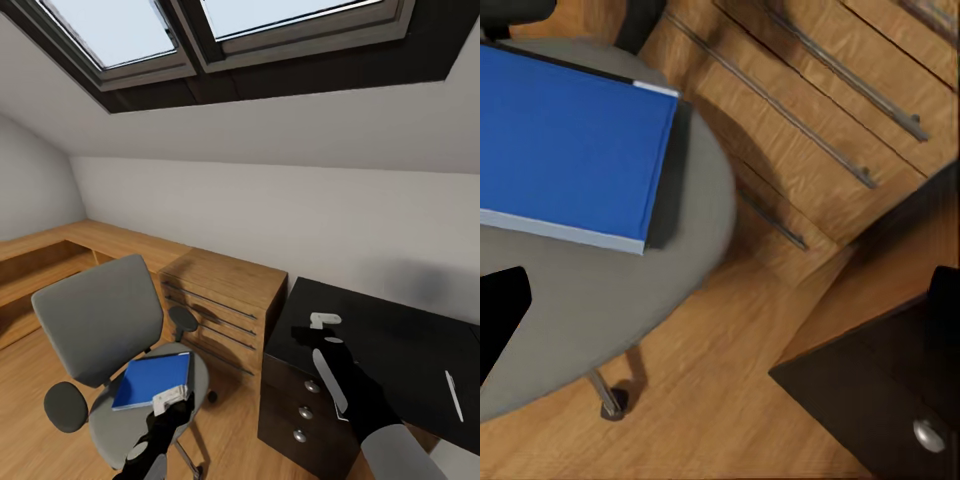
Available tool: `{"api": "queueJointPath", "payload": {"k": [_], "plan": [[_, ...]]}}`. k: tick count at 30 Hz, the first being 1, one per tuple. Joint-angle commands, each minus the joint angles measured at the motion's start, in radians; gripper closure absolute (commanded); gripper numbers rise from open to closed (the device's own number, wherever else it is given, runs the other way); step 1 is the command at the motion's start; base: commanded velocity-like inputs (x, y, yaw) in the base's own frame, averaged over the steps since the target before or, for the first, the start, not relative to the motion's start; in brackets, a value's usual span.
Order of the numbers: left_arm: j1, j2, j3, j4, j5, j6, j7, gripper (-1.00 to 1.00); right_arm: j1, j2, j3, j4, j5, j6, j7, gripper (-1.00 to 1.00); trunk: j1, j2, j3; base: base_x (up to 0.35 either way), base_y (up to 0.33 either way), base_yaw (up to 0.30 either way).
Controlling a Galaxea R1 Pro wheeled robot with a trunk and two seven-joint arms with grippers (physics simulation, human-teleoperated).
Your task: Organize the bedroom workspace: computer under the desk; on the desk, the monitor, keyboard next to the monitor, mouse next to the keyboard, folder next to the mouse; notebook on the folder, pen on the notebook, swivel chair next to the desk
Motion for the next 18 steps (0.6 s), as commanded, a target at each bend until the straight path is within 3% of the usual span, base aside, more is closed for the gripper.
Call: {"api": "queueJointPath", "payload": {"k": [1,2,7,10,11,12,18], "plan": [[-0.001,0.002,0.017,-0.074,0.008,0.085,0.03,-1.0,-0.001,-0.001,0.004,0.0,-0.01,-0.004,-0.01,-1.0,0.0,-0.001,-0.001,0.0,0.0,0.0],[-0.001,0.002,0.045,-0.139,0.01,0.159,0.053,-1.0,-0.001,-0.001,0.005,0.001,-0.011,-0.011,-0.01,-1.0,0.0,-0.001,-0.001,0.0,0.0,0.0],[-0.001,0.005,0.133,-0.307,0.015,0.334,0.096,-1.0,-0.001,0.0,0.005,0.003,-0.014,-0.028,-0.009,-1.0,0.0,-0.001,-0.001,0.0,0.0,0.032],[-0.001,0.013,0.144,-0.312,0.013,0.35,0.101,-1.0,-0.001,0.018,0.007,0.005,-0.012,-0.031,-0.01,-1.0,0.0,-0.001,-0.001,0.0,0.0,0.179],[0.0,0.031,0.149,-0.309,0.014,0.357,0.101,-1.0,-0.001,0.041,0.008,0.014,-0.007,-0.032,-0.012,-1.0,0.0,-0.001,-0.001,0.0,0.0,0.25],[0.0,0.04,0.151,-0.309,0.015,0.358,0.101,-1.0,-0.001,0.048,0.009,0.022,-0.005,-0.032,-0.012,-1.0,0.0,-0.001,-0.001,0.0,0.0,0.26],[0.0,0.054,0.153,-0.297,0.016,0.357,0.101,-1.0,-0.001,0.059,0.011,0.042,-0.004,-0.04,-0.012,-1.0,0.0,-0.001,-0.001,0.0,0.0,0.271]]}}
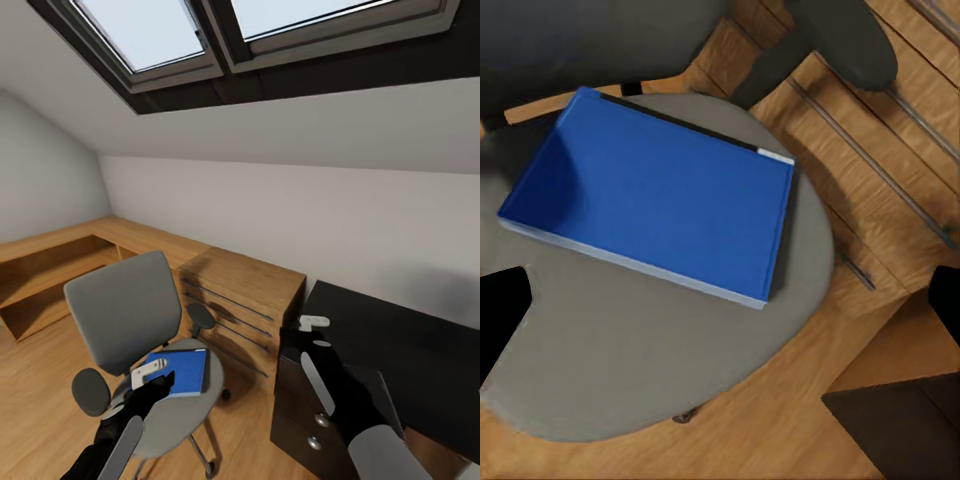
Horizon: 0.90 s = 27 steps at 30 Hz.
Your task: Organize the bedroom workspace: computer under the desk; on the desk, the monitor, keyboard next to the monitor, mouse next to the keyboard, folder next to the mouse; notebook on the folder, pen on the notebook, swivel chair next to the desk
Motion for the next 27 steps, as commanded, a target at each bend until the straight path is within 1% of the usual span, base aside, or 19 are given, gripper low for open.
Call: {"api": "queueJointPath", "payload": {"k": [1,7,12,13,15,17,19,22,24,25,27], "plan": [[-0.001,0.002,-0.003,0.001,0.009,0.0,0.011,-1.0,-0.001,0.0,0.004,0.002,-0.01,-0.009,-0.01,-1.0,0.0,-0.001,-0.001,0.0,0.0,0.276],[-0.001,0.003,-0.003,0.001,0.006,-0.007,0.013,-1.0,-0.001,0.001,0.011,0.005,-0.01,-0.025,-0.01,-1.0,0.0,-0.001,-0.003,0.0,0.0,0.276],[-0.001,0.004,-0.003,-0.002,0.006,-0.047,0.014,-1.0,-0.001,0.0,0.013,0.006,-0.011,-0.027,-0.01,-1.0,0.0,-0.001,-0.004,0.0,0.0,0.277],[0.01,0.005,-0.002,-0.031,0.006,-0.09,0.014,-1.0,-0.001,0.0,0.013,0.006,-0.011,-0.028,-0.009,-1.0,0.0,-0.001,-0.005,0.0,0.0,0.277],[0.032,0.013,-0.002,-0.074,0.005,-0.102,0.013,-1.0,-0.001,0.0,0.013,0.006,-0.011,-0.028,-0.008,-1.0,0.0,-0.001,-0.005,0.0,0.0,0.277],[0.058,0.024,-0.002,-0.119,0.006,-0.109,0.012,-1.0,-0.001,0.0,0.013,0.006,-0.011,-0.028,-0.008,-1.0,0.0,-0.001,-0.006,0.0,0.0,0.277],[0.074,0.032,-0.002,-0.147,0.007,-0.112,0.011,-1.0,-0.001,0.0,0.013,0.006,-0.011,-0.028,-0.008,-1.0,0.0,-0.001,-0.007,0.0,0.0,0.277],[0.096,0.042,-0.001,-0.191,0.008,-0.115,0.01,-1.0,-0.001,0.0,0.013,0.006,-0.011,-0.028,-0.008,-1.0,0.0,-0.001,-0.008,0.0,0.0,0.277],[0.103,0.044,0.0,-0.204,0.008,-0.116,0.009,-1.0,-0.001,0.0,0.013,0.006,-0.011,-0.028,-0.008,-1.0,0.0,-0.001,-0.009,0.0,0.0,0.277],[0.11,0.047,0.015,-0.219,0.008,-0.117,0.008,-1.0,-0.001,0.0,0.013,0.006,-0.011,-0.028,-0.008,-1.0,0.0,-0.001,-0.009,0.0,0.0,0.277],[0.112,0.047,0.023,-0.222,0.008,-0.118,0.008,-1.0,-0.001,0.0,0.013,0.006,-0.01,-0.028,-0.008,-1.0,0.0,-0.001,-0.01,0.0,0.0,0.277]]}}
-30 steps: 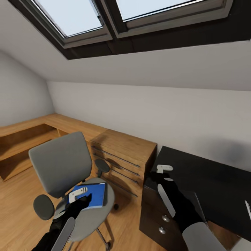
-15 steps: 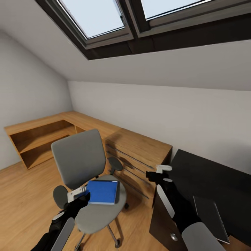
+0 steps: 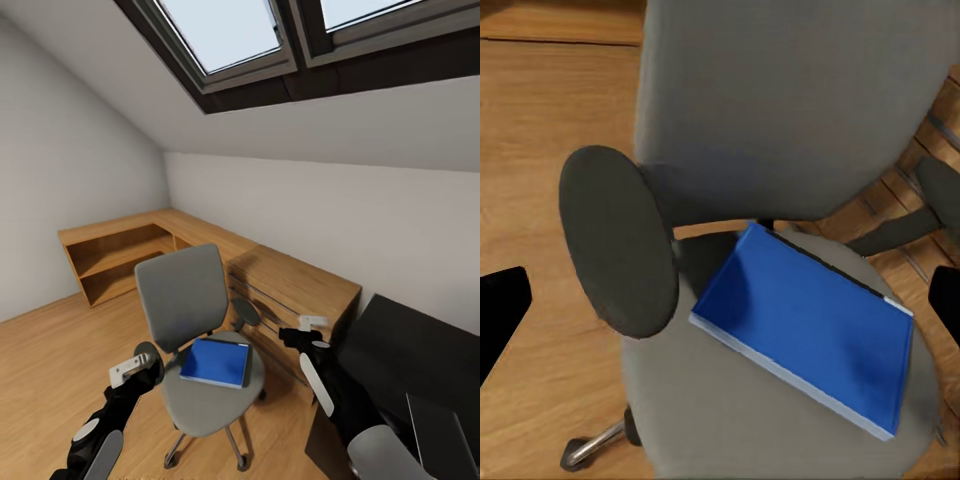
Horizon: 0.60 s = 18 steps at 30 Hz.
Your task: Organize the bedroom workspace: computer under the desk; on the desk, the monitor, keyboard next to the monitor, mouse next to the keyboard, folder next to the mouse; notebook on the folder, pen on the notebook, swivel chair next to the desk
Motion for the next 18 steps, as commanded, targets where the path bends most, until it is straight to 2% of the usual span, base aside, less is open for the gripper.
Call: {"api": "queueJointPath", "payload": {"k": [1,6,12,14,18], "plan": [[0.0,0.001,0.0,-0.003,0.008,0.002,0.009,-1.0,-0.001,-0.001,0.002,-0.002,-0.01,0.003,-0.01,-1.0,0.0,-0.001,-0.002,0.0,0.0,0.277],[0.001,0.001,0.009,-0.001,0.019,0.002,0.009,-1.0,-0.001,-0.001,0.002,0.0,-0.01,0.003,-0.008,-1.0,0.0,-0.001,-0.003,0.023,0.023,0.277],[0.001,0.001,0.018,0.0,0.036,0.002,0.009,-1.0,-0.001,-0.001,0.004,0.011,-0.01,0.003,-0.008,-1.0,0.0,-0.001,-0.006,0.179,0.187,0.277],[0.001,0.001,0.029,0.0,0.039,0.002,0.009,-1.0,-0.001,-0.001,0.009,0.014,-0.01,0.003,-0.008,-1.0,0.0,-0.001,-0.006,0.211,0.224,0.277],[0.001,0.001,0.083,0.002,0.064,0.002,0.009,-1.0,-0.001,-0.001,0.029,0.019,-0.01,0.0,-0.008,-1.0,0.0,-0.001,-0.008,0.215,0.229,0.277]]}}
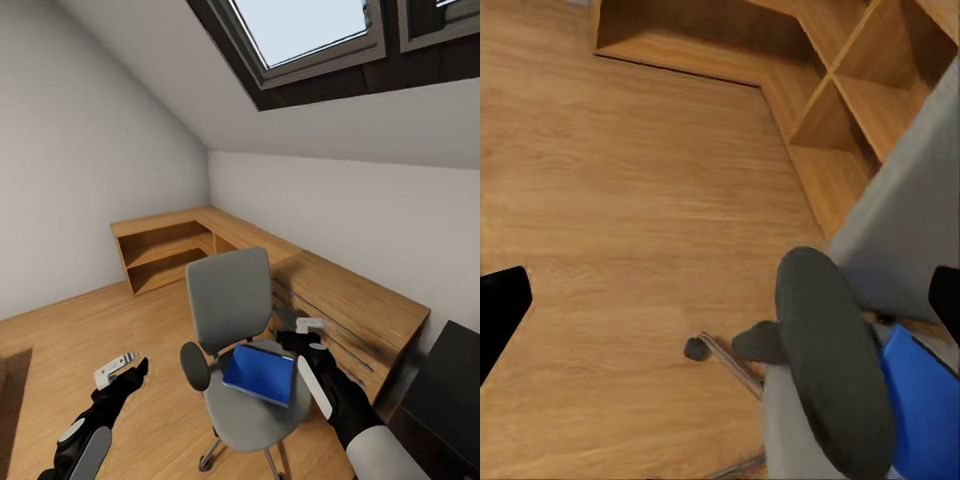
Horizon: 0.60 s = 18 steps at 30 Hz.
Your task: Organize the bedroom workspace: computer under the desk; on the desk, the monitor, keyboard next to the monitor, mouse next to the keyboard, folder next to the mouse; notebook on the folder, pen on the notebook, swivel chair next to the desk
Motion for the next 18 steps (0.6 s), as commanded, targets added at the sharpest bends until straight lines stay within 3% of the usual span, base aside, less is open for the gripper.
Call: {"api": "queueJointPath", "payload": {"k": [1,5,12,18], "plan": [[-0.001,0.001,0.009,-0.001,0.017,0.002,0.008,-1.0,-0.001,0.0,0.004,-0.001,-0.01,0.002,-0.01,-1.0,0.001,-0.001,-0.002,0.217,0.231,0.277],[-0.001,0.001,0.047,-0.001,0.069,0.003,0.008,-1.0,-0.001,0.0,0.014,0.009,-0.01,-0.004,-0.01,-1.0,0.001,-0.001,-0.003,0.217,0.234,0.215],[-0.001,0.001,0.059,-0.001,0.091,0.003,0.008,-1.0,-0.001,0.001,0.061,0.032,-0.01,-0.03,-0.01,-1.0,0.001,-0.001,-0.003,0.232,0.227,0.055],[-0.001,-0.005,0.066,-0.004,0.1,0.009,0.014,-1.0,-0.006,-0.005,0.094,0.073,-0.016,-0.074,-0.004,-1.0,0.001,-0.001,-0.003,0.246,0.082,0.007]]}}
